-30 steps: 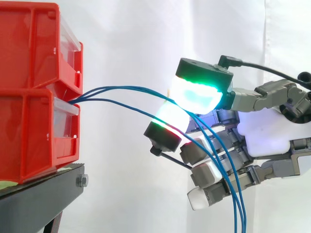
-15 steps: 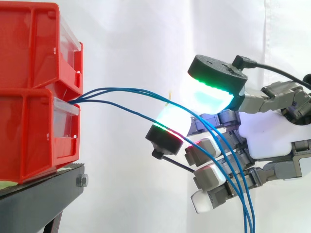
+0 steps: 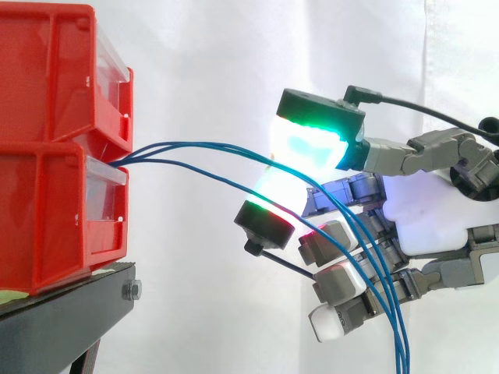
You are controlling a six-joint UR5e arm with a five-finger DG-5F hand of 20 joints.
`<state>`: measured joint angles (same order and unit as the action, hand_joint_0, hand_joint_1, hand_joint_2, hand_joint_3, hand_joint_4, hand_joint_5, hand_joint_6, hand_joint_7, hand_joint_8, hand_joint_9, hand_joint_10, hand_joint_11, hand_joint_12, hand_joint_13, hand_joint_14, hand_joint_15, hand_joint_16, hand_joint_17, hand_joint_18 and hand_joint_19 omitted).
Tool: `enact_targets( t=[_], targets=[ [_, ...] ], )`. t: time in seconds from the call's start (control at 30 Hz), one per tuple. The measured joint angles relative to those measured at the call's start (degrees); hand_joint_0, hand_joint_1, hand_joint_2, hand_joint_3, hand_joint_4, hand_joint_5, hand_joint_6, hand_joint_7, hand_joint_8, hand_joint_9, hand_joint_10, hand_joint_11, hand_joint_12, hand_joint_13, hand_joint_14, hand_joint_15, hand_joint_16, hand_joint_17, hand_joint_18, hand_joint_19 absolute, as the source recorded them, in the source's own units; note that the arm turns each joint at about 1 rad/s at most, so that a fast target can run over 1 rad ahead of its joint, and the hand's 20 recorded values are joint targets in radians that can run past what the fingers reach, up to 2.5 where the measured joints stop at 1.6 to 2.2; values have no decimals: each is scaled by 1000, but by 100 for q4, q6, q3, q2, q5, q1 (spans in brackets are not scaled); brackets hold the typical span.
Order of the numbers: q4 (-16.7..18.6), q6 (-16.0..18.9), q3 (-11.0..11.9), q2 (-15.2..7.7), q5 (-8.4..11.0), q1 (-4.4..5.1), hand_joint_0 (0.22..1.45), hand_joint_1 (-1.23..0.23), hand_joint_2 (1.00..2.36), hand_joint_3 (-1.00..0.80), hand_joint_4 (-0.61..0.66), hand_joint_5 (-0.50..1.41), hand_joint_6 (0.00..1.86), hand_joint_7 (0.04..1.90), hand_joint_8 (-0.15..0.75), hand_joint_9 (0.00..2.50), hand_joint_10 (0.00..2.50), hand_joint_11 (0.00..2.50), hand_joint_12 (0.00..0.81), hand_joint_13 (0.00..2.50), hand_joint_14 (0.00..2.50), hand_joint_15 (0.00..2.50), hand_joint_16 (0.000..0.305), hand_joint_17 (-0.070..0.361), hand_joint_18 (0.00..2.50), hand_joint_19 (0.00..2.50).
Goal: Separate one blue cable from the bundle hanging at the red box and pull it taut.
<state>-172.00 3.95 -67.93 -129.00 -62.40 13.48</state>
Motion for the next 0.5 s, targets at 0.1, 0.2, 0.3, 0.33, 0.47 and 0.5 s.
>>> enact_targets(
  t=[0.1,0.2,0.3,0.33,0.47,0.5],
  targets=[
    [0,0,0,0,0,3,641,-716,1009,-410,12,-183,931,1020,268,1122,22,1253,334,1041,30,1011,48,109,675,652],
    [0,0,1,-1,0,3,643,-718,1003,-469,32,-187,928,986,263,1107,22,1244,333,1034,31,1006,48,109,669,651],
    [0,0,0,0,0,2,645,-715,1000,-500,29,-190,923,980,260,1108,21,1250,332,1031,30,1005,48,109,667,643],
    [0,0,0,0,0,3,646,-717,1000,-500,24,-191,923,982,260,1109,21,1242,335,1032,30,1004,49,109,667,635],
    [0,0,0,-1,0,3,683,-753,1002,-479,-31,-196,928,1009,248,1084,21,1243,331,1015,31,1001,48,109,663,620],
    [0,0,0,-1,0,3,703,-778,1002,-475,-45,-200,933,1018,251,1080,20,1247,330,1008,30,992,48,108,660,614]
  ],
)
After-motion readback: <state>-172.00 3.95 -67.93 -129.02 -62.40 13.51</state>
